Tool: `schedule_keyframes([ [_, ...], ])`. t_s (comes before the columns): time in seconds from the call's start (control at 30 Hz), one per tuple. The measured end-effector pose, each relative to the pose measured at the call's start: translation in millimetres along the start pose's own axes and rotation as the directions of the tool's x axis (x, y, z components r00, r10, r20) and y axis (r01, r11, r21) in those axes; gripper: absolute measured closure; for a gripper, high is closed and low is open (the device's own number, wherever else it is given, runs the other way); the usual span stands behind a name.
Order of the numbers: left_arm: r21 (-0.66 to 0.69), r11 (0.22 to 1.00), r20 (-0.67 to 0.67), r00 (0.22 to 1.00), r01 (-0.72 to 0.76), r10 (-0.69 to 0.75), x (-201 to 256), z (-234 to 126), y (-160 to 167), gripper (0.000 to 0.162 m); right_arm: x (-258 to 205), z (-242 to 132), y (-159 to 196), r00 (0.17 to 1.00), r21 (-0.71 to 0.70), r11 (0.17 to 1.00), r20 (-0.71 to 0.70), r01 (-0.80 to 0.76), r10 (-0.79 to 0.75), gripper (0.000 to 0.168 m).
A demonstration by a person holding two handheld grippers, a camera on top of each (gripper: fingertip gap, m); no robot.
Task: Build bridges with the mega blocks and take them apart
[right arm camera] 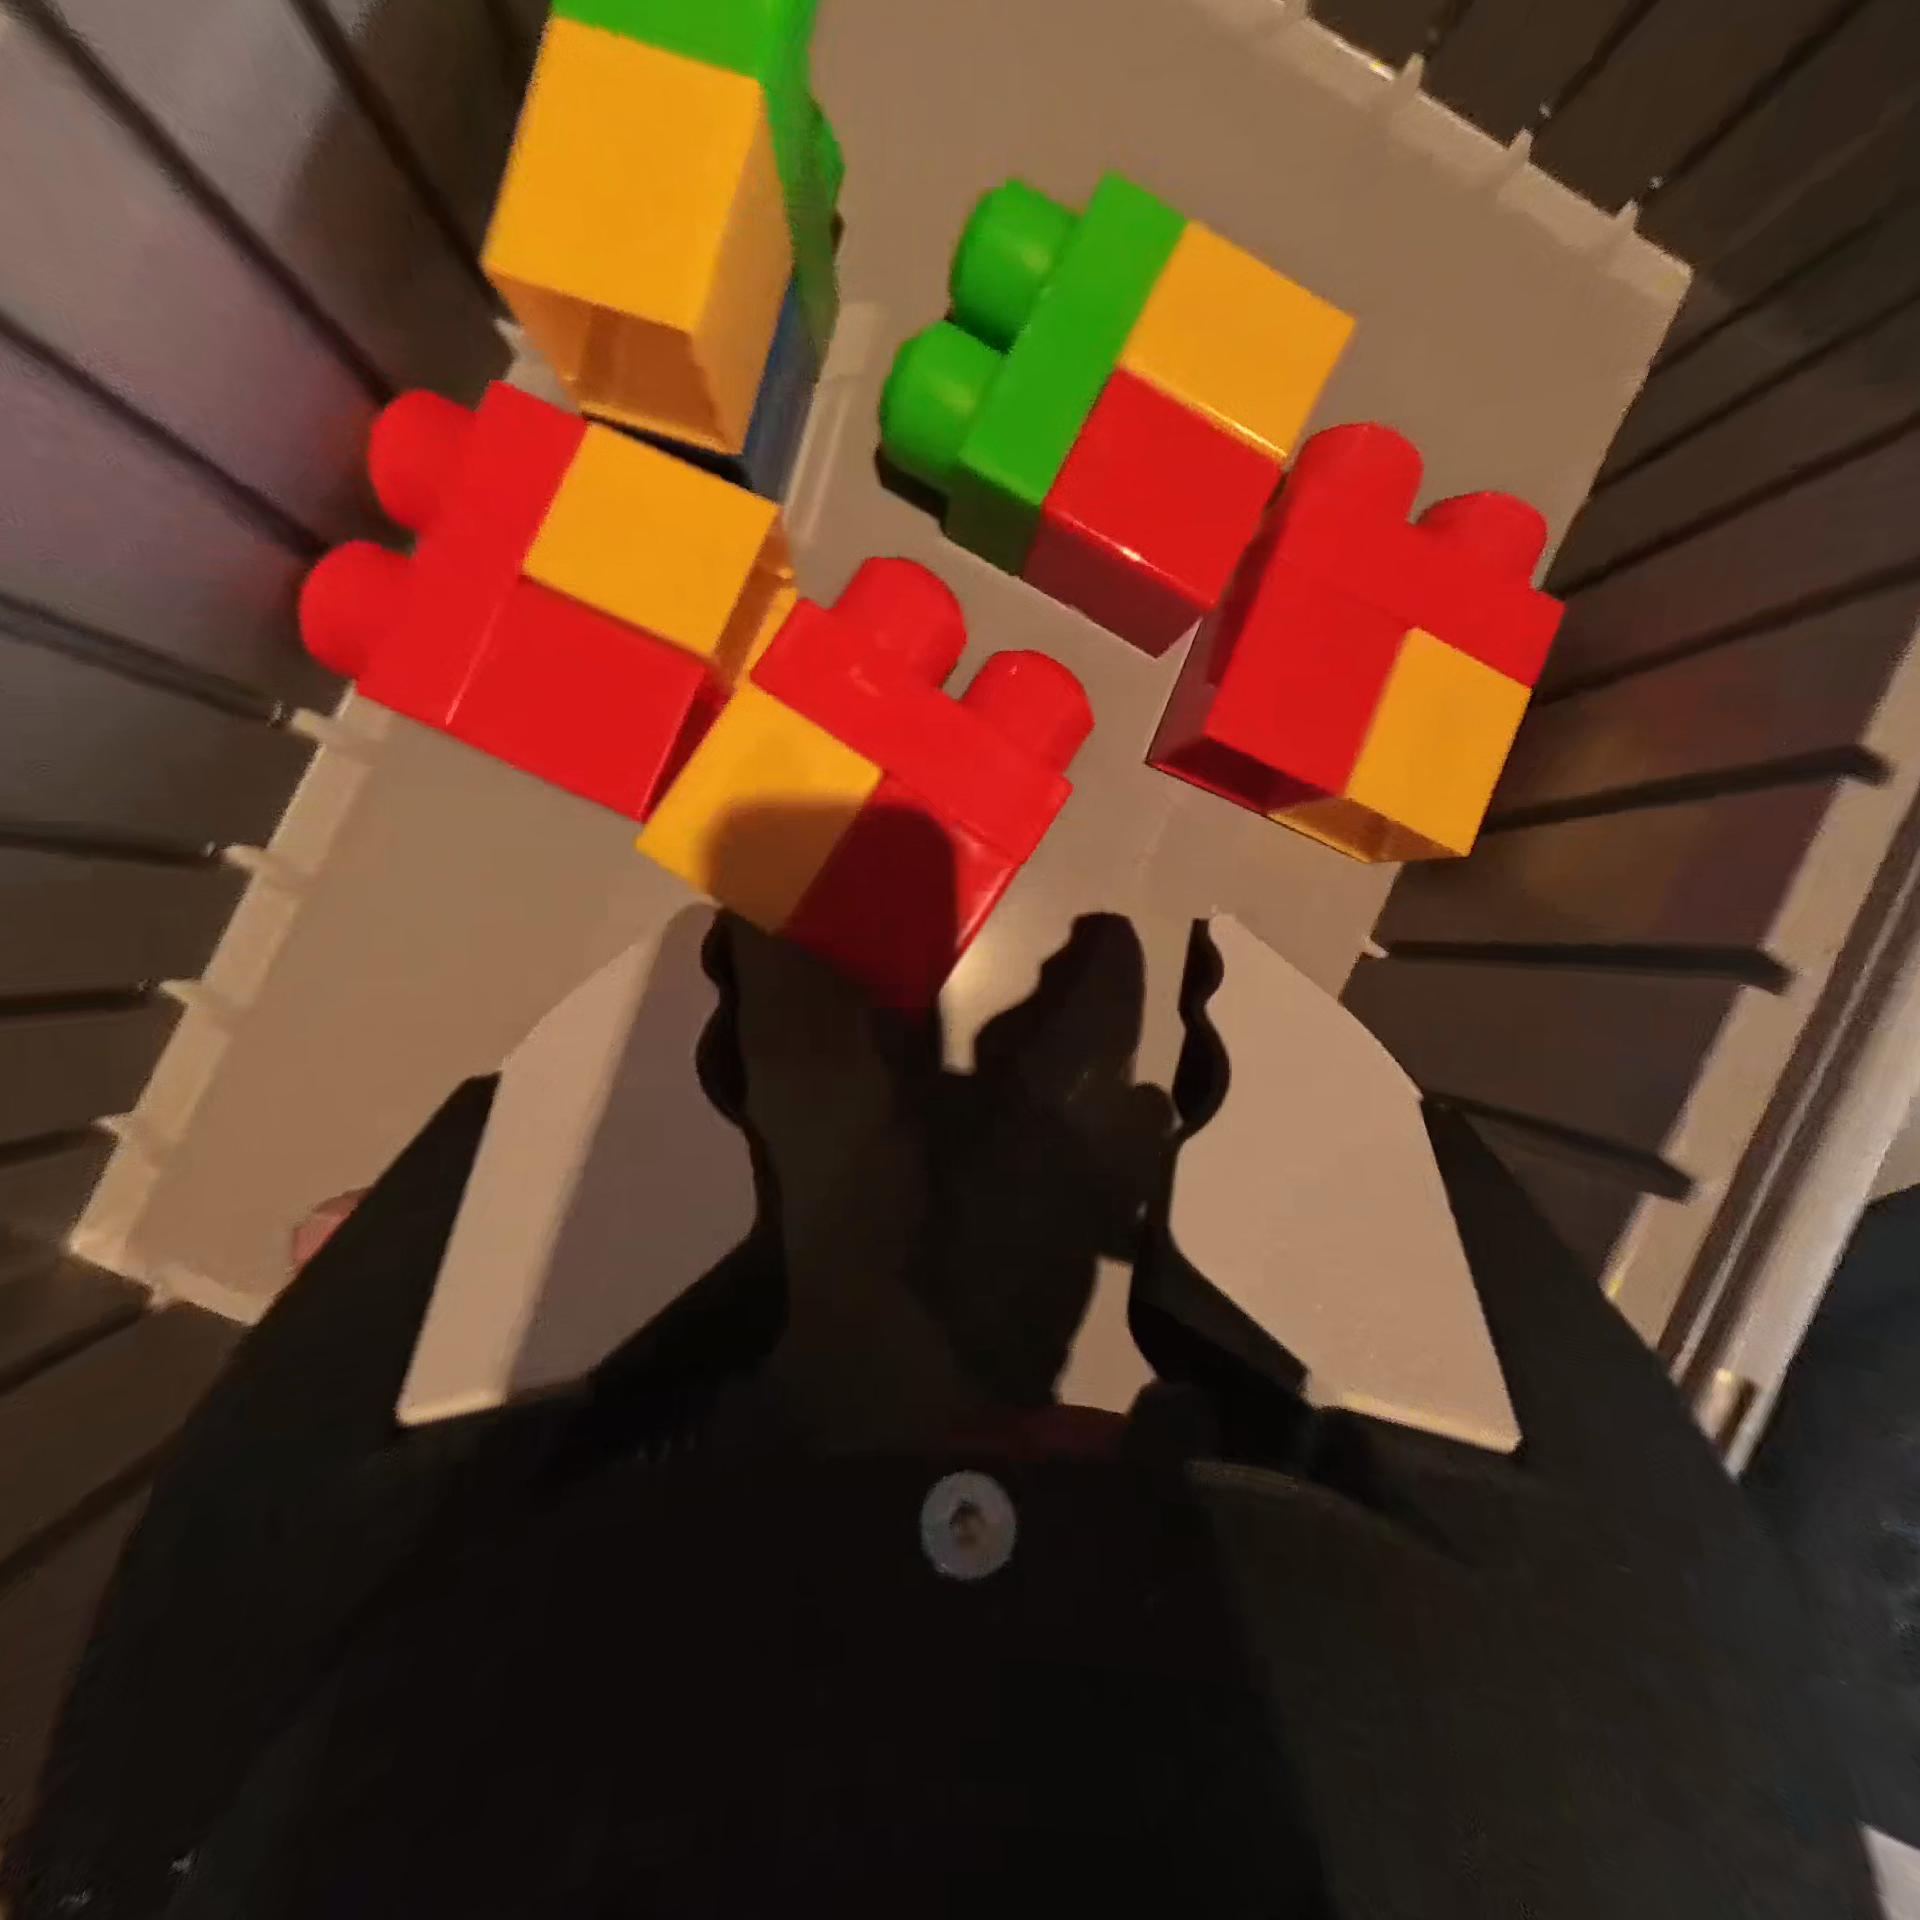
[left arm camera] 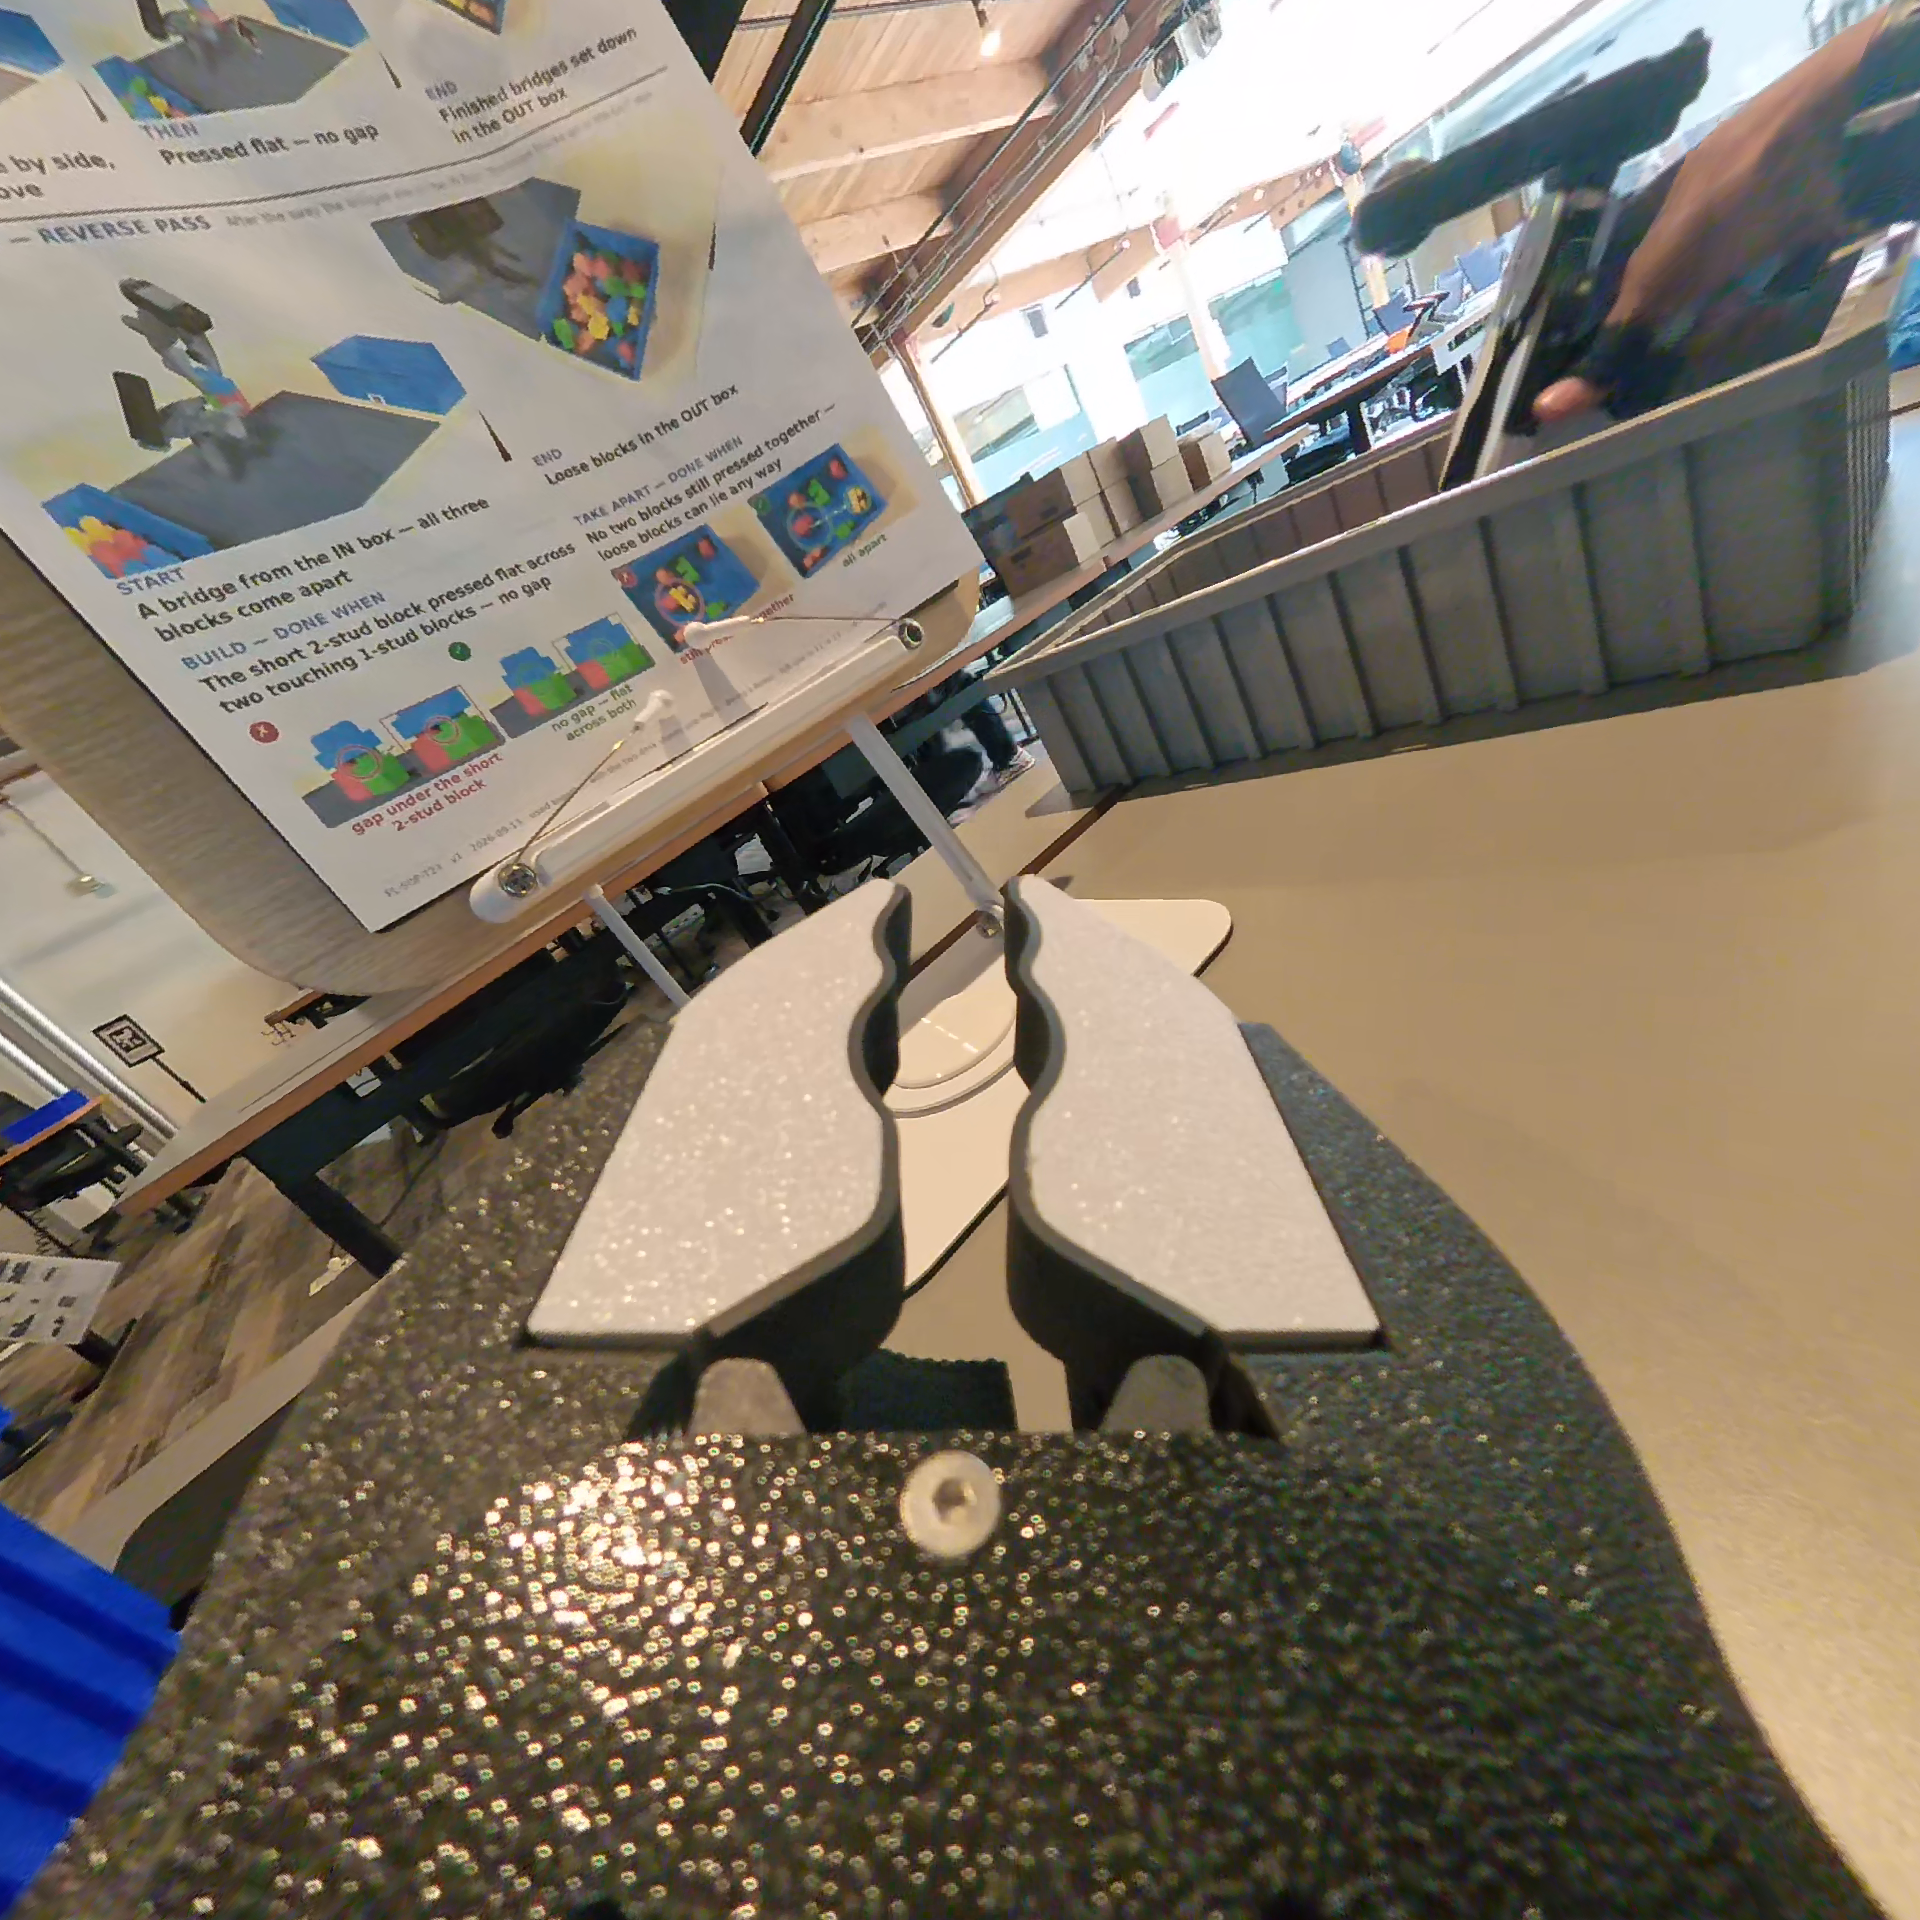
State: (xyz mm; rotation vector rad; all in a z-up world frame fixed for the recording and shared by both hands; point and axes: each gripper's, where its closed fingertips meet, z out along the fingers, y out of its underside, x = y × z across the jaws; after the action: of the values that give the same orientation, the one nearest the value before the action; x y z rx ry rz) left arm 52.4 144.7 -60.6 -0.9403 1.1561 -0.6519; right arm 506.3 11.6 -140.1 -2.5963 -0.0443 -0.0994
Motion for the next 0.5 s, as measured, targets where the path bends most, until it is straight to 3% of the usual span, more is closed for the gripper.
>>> schedule_keyframes([
  [0.03, -0.001, 1.0, 0.0, 1.0, -0.002, 0.002, 0.2, 0.1, 0.1, 0.146, -4.0, 3.9, 1.8, 1.0, -0.012, 1.0, 0.026, -0.008, 0.008, 0.082],
  [0.13, -0.003, 1.0, 0.0, 1.0, -0.008, 0.008, 0.3, 0.0, 0.1, 0.146, -6.6, 9.6, 15.6, 0.999, -0.095, 0.994, 0.019, 0.051, -0.05, 0.087],
  [0.3, -0.001, 1.0, -0.001, 1.0, -0.009, 0.009, 0.7, 0.2, -0.4, 0.146, 10.4, 3.5, 31.3, 0.986, -0.181, 0.975, -0.082, 0.128, -0.144, 0.114],
  [0.37, -0.003, 1.0, -0.005, 1.0, -0.009, 0.009, 1.6, 0.6, 0.0, 0.146, 9.6, 8.8, 31.9, 0.978, -0.183, 0.967, -0.082, 0.175, -0.192, 0.126],
  [0.5, -0.005, 1.0, -0.004, 1.0, -0.017, 0.017, 1.6, 0.5, 0.0, 0.146, 0.1, 16.0, 28.3, 0.979, -0.155, 0.968, -0.03, 0.195, -0.202, 0.132],
])
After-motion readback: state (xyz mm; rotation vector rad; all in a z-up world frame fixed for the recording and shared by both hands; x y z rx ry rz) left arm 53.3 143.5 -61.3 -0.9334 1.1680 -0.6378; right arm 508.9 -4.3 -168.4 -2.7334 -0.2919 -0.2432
